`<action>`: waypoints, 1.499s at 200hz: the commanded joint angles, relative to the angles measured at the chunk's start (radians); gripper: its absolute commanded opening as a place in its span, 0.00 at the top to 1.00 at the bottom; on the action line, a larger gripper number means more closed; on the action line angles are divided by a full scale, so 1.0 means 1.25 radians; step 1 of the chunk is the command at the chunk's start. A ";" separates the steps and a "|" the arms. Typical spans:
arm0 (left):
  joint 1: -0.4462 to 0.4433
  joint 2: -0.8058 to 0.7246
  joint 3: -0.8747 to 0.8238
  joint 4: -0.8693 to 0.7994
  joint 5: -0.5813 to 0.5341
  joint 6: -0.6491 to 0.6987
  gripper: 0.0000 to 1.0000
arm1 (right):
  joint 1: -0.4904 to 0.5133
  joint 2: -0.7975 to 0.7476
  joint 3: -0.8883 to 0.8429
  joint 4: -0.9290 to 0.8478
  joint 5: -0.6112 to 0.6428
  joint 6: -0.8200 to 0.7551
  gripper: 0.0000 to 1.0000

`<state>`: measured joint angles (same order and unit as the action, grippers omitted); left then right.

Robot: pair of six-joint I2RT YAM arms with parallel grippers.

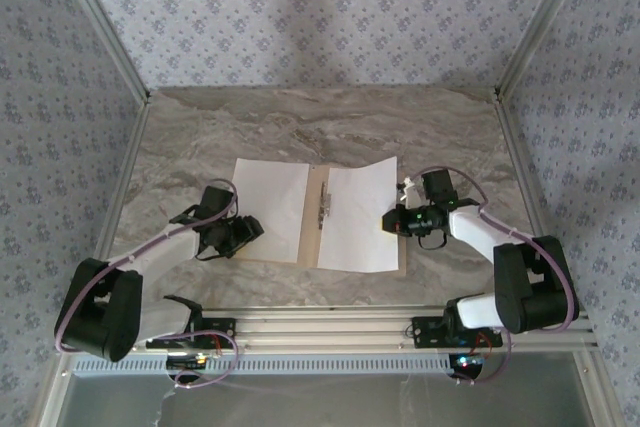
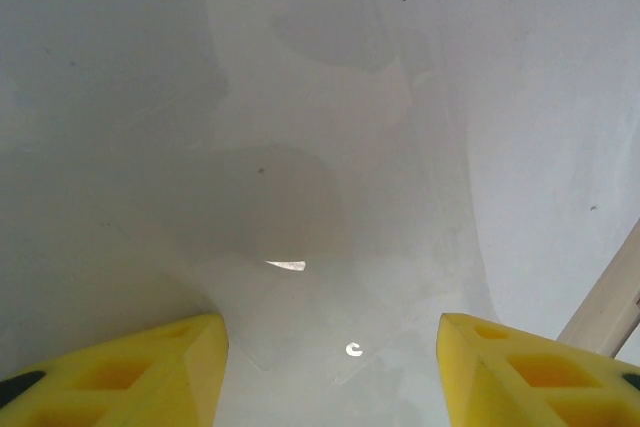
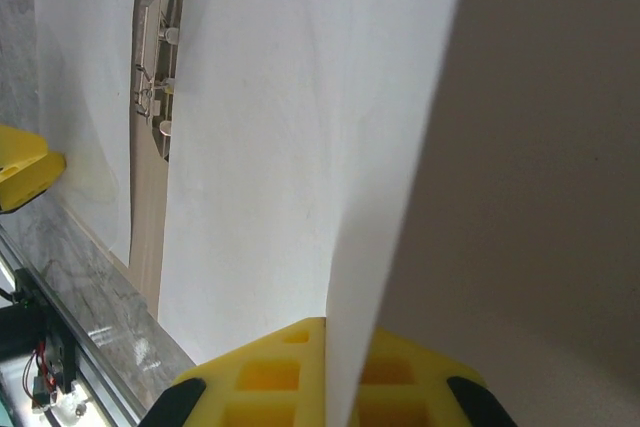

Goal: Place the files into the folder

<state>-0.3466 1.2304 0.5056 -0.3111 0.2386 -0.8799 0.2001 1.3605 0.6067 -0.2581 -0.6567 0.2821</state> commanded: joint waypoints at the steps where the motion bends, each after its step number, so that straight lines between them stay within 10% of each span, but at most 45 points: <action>1: 0.004 -0.008 -0.006 -0.017 0.007 0.007 0.41 | 0.003 0.008 0.020 -0.021 0.010 -0.023 1.00; 300: 0.004 0.007 -0.013 -0.001 0.012 0.013 0.41 | -0.012 0.072 0.069 -0.036 0.000 -0.023 0.91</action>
<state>-0.3466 1.2308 0.5056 -0.3099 0.2390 -0.8795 0.1894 1.4345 0.6613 -0.2867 -0.6468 0.2611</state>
